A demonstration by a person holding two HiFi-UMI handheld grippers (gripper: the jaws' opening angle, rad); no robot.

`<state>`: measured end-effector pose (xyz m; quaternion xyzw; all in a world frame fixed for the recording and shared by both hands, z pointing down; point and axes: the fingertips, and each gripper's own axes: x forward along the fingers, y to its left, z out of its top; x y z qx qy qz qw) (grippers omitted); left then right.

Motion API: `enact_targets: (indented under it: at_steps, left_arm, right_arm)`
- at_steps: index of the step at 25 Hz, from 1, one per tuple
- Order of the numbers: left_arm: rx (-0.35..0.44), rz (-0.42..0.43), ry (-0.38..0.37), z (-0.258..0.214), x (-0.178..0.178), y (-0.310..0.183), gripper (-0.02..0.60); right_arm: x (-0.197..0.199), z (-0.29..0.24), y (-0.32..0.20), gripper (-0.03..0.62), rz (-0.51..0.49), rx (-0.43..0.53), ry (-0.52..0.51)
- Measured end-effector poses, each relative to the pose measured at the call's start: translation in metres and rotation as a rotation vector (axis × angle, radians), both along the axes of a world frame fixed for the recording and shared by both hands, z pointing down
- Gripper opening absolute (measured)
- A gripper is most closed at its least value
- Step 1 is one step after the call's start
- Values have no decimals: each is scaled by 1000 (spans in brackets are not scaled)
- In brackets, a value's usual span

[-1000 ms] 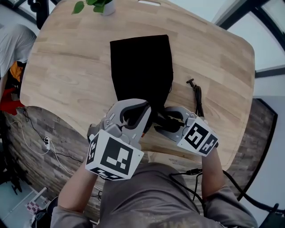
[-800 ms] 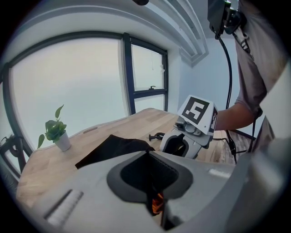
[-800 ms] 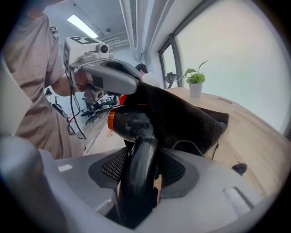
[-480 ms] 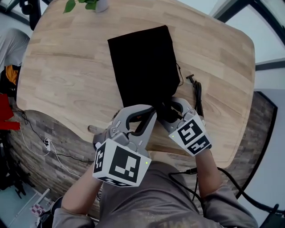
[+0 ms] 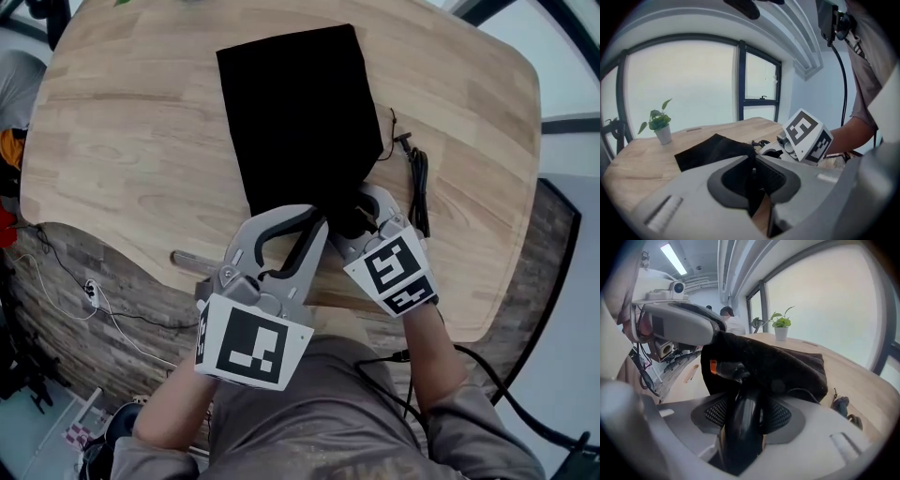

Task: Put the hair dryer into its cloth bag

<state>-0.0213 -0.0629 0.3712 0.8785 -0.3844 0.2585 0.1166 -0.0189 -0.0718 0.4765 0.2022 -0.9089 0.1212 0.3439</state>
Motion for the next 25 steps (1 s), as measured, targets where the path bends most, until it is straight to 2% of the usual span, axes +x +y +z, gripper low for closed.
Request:
enact_targets:
  at_steps: [3, 6, 10, 11, 12, 13, 17, 21, 22, 25]
  left_arm:
    - [65, -28, -41, -6, -19, 6, 122]
    - [27, -104, -74, 10, -39, 20, 181]
    - [-33, -172, -115, 41, -57, 31, 184]
    - [-40, -182, -115, 45, -59, 30, 181]
    - [-43, -192, -114, 47, -61, 28, 153]
    - [-41, -200, -114, 49, -62, 26, 100]
    - [-11, -190, -135, 50, -64, 23, 15]
    - [6, -178, -113, 44, -63, 22, 11]
    - [12, -175, -107, 41, -62, 22, 11]
    - [24, -164, -113, 35, -61, 21, 11]
  right_arm:
    - [0, 2, 1, 235, 2, -19, -1]
    - [2, 3, 2, 236, 4, -43, -1]
    - [5, 4, 3, 245, 3, -57, -13]
    - [5, 3, 5, 258, -3, -58, -16]
    - [5, 2, 7, 271, -10, -57, -16]
    - [6, 0, 9, 278, -15, -54, -15]
    - [23, -4, 15, 290, -4, -38, 14]
    - [34, 10, 20, 280, 4, -52, 51]
    - [34, 12, 20, 234, 0, -51, 51]
    - [30, 4, 18, 221, 23, -27, 9]
